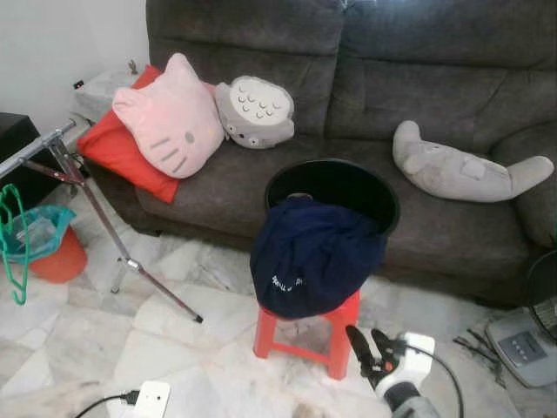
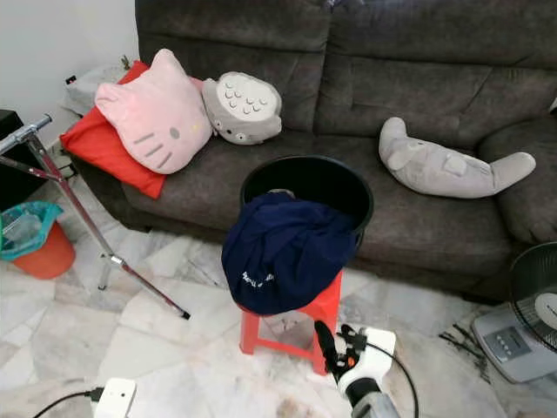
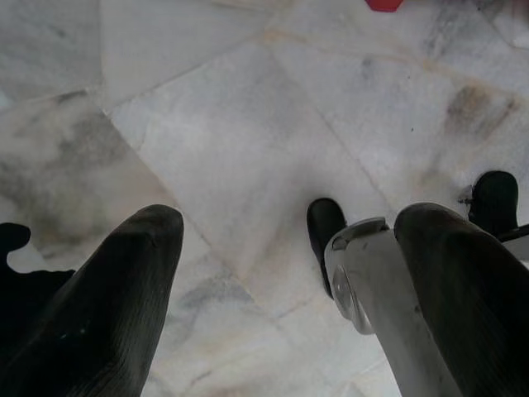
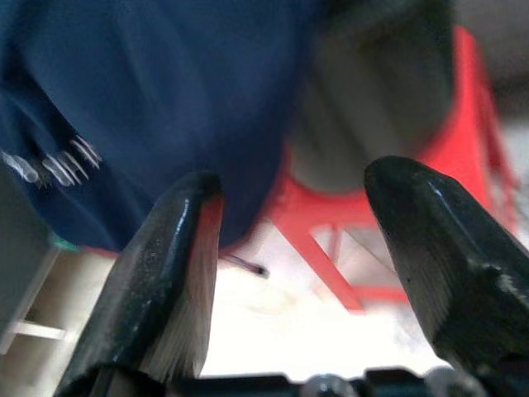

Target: Hang hanger

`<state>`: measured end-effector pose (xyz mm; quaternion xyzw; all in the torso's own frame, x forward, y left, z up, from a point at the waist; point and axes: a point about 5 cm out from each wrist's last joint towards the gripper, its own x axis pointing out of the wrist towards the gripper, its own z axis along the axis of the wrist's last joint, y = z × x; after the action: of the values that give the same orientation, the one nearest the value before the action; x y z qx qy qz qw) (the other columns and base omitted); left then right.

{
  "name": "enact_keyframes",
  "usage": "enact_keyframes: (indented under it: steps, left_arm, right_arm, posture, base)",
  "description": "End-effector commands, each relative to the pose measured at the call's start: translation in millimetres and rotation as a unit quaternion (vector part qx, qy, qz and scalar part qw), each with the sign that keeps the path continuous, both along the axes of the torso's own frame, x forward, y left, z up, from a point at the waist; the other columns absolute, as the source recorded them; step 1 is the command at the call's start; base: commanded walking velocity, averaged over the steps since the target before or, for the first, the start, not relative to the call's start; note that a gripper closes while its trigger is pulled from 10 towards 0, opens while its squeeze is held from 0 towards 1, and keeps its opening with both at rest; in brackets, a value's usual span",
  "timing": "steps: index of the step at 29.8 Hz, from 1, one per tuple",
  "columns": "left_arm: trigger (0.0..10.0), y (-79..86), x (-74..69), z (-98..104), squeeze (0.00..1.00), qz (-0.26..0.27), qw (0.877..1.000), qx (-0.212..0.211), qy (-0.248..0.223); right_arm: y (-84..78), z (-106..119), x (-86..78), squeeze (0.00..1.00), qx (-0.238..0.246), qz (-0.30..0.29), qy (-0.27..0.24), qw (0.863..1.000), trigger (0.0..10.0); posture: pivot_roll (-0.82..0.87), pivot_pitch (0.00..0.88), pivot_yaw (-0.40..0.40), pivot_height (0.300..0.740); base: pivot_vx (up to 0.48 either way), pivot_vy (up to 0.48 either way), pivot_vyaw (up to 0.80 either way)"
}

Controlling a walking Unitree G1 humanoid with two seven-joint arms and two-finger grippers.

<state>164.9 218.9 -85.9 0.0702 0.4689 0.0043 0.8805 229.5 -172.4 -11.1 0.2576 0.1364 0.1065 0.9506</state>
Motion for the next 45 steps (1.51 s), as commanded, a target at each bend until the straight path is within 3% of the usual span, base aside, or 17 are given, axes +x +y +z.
enact_keyframes:
  steps: [1, 5, 12, 20, 26, 43, 45]
  left_arm:
    - [10.0, 3.4, -0.6, 0.4, 0.0, 0.001, 1.0, 0.006, 0.0]
    - [10.0, 4.6, 1.0, 1.3, 0.0, 0.004, 1.0, 0.009, -0.002]
    - [10.0, 4.6, 1.6, 1.5, 0.0, 0.004, 1.0, 0.006, -0.001]
    - [10.0, 6.7, 2.4, 2.3, 0.0, 0.004, 1.0, 0.009, -0.002]
    - [10.0, 6.4, 3.4, 2.8, 0.0, 0.002, 1.0, 0.009, -0.004]
    - [10.0, 3.9, 1.7, 1.5, 0.0, -0.006, 1.0, 0.013, -0.001]
    - [10.0, 3.7, 1.6, 1.4, 0.0, -0.01, 1.0, 0.014, 0.0]
  right_arm:
    - [1.8, 8.6, 10.7, 0.0, 0.004, 0.015, -0.015, 1.0, 10.0]
    - [3.5, 14.0, 28.3, 0.0, 0.0, 0.018, -0.015, 1.0, 10.0]
    - [7.3, 18.0, 36.3, 0.0, 0.009, 0.025, -0.007, 1.0, 10.0]
    - [11.7, 15.0, 37.1, 0.0, 0.021, 0.021, 0.003, 1.0, 10.0]
    - [13.1, 3.2, 35.1, 0.0, -0.001, 0.008, 0.047, 0.999, 10.0]
    - [18.5, -0.9, 39.4, 0.0, -0.006, 0.019, 0.06, 0.998, 10.0]
    - [18.7, -1.0, 39.9, 0.0, -0.011, 0.021, 0.06, 0.998, 3.3]
  posture:
    - [-0.01, 0.0, 0.016, 0.74]
    - [-0.01, 0.0, 0.019, 0.74]
    - [0.0, 0.0, 0.02, 0.74]
    - [0.0, 0.0, 0.022, 0.74]
    - [0.01, 0.0, 0.021, 0.74]
    - [0.01, 0.0, 0.021, 0.74]
    - [0.01, 0.0, 0.021, 0.74]
  base:
    - [0.0, 0.0, 0.0]
    - [0.0, 0.0, 0.0]
    - [0.0, 0.0, 0.0]
    - [0.0, 0.0, 0.0]
    - [0.0, 0.0, 0.0]
    - [0.0, 0.0, 0.0]
    - [0.0, 0.0, 0.0]
